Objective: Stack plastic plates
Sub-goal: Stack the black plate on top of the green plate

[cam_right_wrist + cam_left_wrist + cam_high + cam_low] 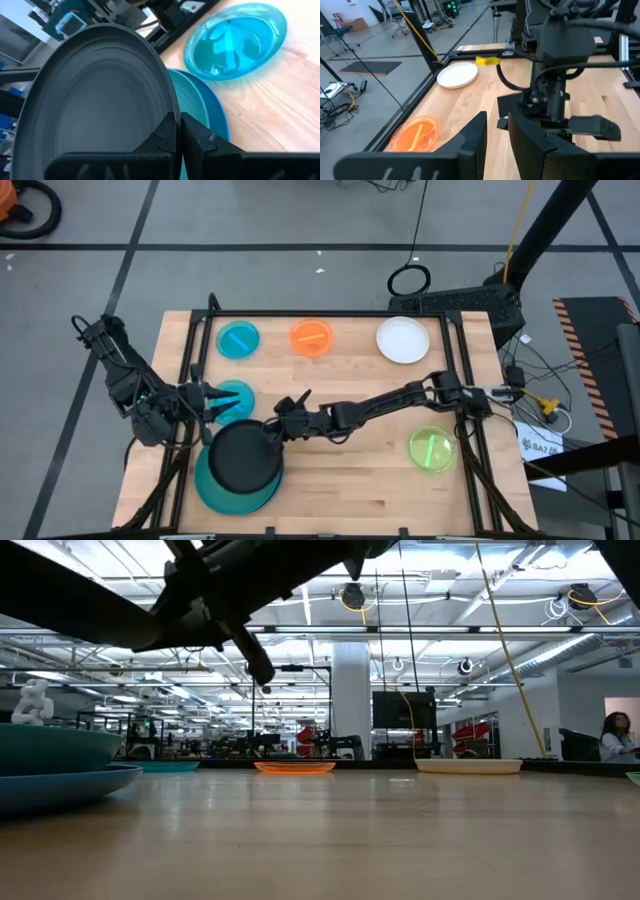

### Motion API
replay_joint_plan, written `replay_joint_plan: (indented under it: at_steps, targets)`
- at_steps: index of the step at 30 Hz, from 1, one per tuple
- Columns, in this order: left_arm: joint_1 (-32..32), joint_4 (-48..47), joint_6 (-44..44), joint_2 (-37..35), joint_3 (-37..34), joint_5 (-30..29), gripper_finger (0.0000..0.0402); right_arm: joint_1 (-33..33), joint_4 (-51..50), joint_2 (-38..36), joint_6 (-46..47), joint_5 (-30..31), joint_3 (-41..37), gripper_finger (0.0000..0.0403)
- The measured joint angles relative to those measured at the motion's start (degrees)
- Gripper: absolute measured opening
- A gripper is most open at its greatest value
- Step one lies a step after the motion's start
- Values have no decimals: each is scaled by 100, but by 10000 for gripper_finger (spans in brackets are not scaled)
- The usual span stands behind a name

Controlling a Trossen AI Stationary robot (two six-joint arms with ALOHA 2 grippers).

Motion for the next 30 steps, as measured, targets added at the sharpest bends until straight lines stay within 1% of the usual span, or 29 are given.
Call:
replay_joint_plan:
  at_steps: [5, 10, 14, 21, 30]
  targets:
    - [0, -1, 57, -1, 1, 0, 88, 0, -288, 323, -6, -23, 432, 3]
    - [0, 11, 79, 0, 2, 0, 88, -7, -410, 590, -4, -263, 849, 3]
    - [0, 15, 108, 0, 2, 0, 88, -7, -499, 708, -35, -295, 1061, 3]
    - [0, 15, 125, 0, 2, 0, 88, -7, -643, 713, -50, -184, 1095, 3]
    - [0, 13, 125, 0, 2, 0, 88, -9, -1073, 711, -30, -94, 1093, 3]
